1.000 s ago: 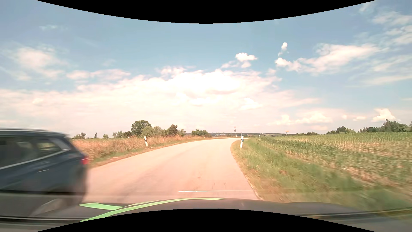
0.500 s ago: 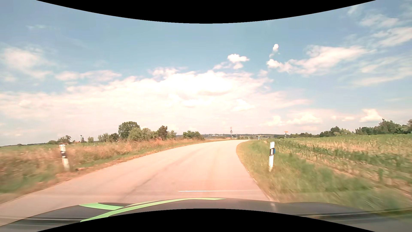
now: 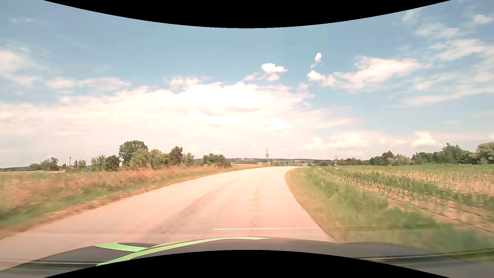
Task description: Follow the waypoints while adhering to traffic rules and regulations
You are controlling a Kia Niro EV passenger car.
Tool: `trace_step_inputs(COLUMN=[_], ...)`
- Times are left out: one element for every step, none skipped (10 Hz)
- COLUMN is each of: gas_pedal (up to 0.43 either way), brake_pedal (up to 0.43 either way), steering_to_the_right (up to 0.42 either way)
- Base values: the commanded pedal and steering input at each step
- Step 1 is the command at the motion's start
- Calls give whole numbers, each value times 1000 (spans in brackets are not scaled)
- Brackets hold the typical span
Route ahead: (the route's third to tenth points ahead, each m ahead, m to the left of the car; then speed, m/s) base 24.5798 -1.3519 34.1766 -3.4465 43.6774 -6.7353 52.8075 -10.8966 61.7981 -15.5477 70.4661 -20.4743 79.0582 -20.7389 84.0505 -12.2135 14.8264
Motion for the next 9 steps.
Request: trace_step_inputs(gas_pedal=[0, 0, 0, 0, 0, 0, 0, 0, 0], brake_pedal=[12, 12, 12, 12, 12, 12, 18, 18, 30], steering_to_the_right=[41, 42, 43, 43, 43, 43, 43, 43, 43])
